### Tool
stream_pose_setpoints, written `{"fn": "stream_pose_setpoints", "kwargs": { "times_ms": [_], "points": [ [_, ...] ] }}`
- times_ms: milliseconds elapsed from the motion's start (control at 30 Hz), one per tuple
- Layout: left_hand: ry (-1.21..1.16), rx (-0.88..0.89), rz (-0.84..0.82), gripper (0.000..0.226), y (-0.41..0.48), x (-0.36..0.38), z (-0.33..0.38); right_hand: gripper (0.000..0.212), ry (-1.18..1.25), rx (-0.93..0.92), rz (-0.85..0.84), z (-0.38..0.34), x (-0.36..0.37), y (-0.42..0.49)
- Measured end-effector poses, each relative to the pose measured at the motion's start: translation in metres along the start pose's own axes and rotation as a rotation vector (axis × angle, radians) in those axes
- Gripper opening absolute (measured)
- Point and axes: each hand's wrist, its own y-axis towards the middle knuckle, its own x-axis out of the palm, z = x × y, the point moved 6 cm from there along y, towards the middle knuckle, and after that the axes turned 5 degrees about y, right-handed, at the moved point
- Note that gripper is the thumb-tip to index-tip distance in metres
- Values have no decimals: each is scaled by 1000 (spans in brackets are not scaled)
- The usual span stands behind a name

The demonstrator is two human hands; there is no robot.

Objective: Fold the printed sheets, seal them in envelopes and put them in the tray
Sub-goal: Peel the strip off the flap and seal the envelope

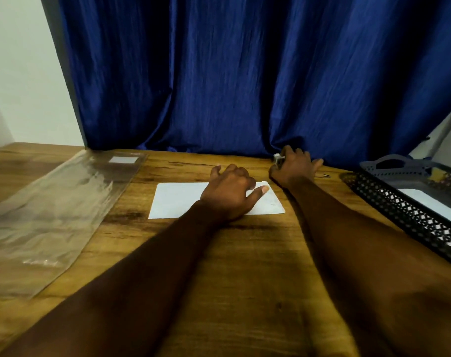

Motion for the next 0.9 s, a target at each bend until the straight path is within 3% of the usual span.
{"fn": "stream_pose_setpoints", "kwargs": {
  "times_ms": [67, 200, 367, 533, 633, 733, 900],
  "points": [
    [-1, -2, 12, 60, 0, 1, -1, 61, -21, -4, 0, 0, 0, 3],
    [-13, -8, 37, 61, 1, -1, -2, 47, -39, 12, -47, 0, 7, 8],
    [9, -29, 105, 56, -1, -2, -5, 21, 21, -51, 78, -6, 4, 3],
    [79, -128, 208, 49, -3, -10, -12, 31, 223, -146, 216, -12, -13, -14],
    [42, -228, 299, 50, -9, -13, -20, 23, 434, -244, 267, -27, -26, -33],
    [-62, -310, 439, 51, -15, -20, -27, 19, 610, -416, 221, -47, -36, -62],
    [-228, -305, 567, 35, -22, -31, -28, 29, 691, -475, 163, -55, -38, -83]
  ]
}}
